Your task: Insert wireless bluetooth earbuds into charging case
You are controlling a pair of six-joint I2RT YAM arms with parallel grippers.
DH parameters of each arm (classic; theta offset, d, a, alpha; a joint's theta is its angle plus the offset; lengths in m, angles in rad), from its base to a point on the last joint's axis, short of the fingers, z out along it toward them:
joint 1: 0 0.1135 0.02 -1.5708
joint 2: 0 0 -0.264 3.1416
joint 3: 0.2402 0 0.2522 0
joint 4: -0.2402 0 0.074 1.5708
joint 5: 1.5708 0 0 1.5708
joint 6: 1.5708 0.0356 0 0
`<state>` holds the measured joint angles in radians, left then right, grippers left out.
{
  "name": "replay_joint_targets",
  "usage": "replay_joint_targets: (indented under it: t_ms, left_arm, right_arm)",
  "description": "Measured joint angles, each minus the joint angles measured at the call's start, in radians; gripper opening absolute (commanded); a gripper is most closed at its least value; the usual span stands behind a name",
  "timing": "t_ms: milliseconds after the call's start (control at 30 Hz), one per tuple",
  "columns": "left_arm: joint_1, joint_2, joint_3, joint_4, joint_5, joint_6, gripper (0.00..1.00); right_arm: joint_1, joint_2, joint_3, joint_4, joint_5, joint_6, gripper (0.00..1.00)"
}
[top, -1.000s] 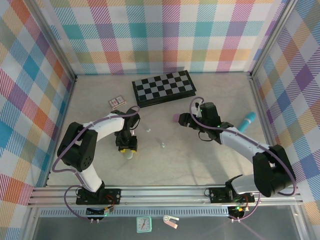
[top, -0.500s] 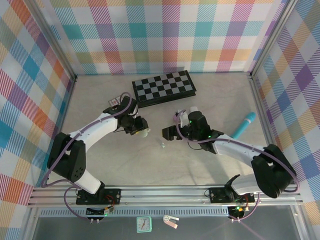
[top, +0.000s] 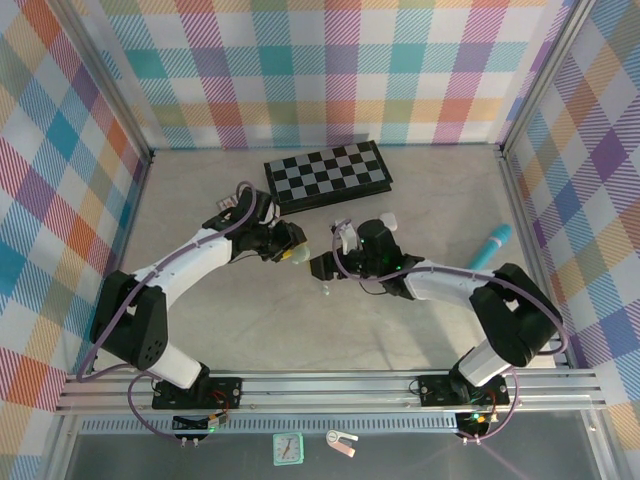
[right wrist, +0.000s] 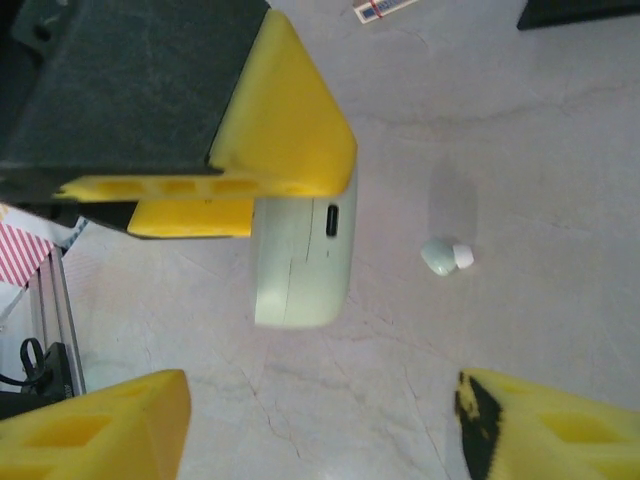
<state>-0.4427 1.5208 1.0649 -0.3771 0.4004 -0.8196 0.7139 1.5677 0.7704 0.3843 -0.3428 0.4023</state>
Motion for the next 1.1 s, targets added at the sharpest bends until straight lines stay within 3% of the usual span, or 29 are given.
replay_joint_targets:
  t_ms: [533, 600, 733, 867, 1100]
  left_arm:
    - [0.001, -0.023, -0.037, 0.047, 0.029, -0.033, 0.41]
    - [0.001, -0.023, -0.045, 0.064, 0.029, -0.036, 0.49]
    - [0.001, -0.038, -0.074, 0.127, 0.043, -0.052, 0.77]
    - [0.003, -0.085, -0.108, 0.223, 0.057, -0.047, 0.95]
    - [0.026, -0.2, -0.192, 0.454, 0.142, 0.038, 0.97]
  right_arm:
    - [0.003, 0.096, 0.069, 0.064, -0.066, 0.061, 0.23]
    - [0.003, 0.096, 0.069, 0.063, -0.068, 0.061, 0.21]
    - [-0.002, 0.082, 0.069, 0.054, -0.067, 0.061, 0.19]
    - [-0.026, 0.03, 0.051, 0.048, -0.108, 0.07, 0.18]
    - [-0.156, -0.018, -0.006, 0.118, -0.376, 0.168, 0.17]
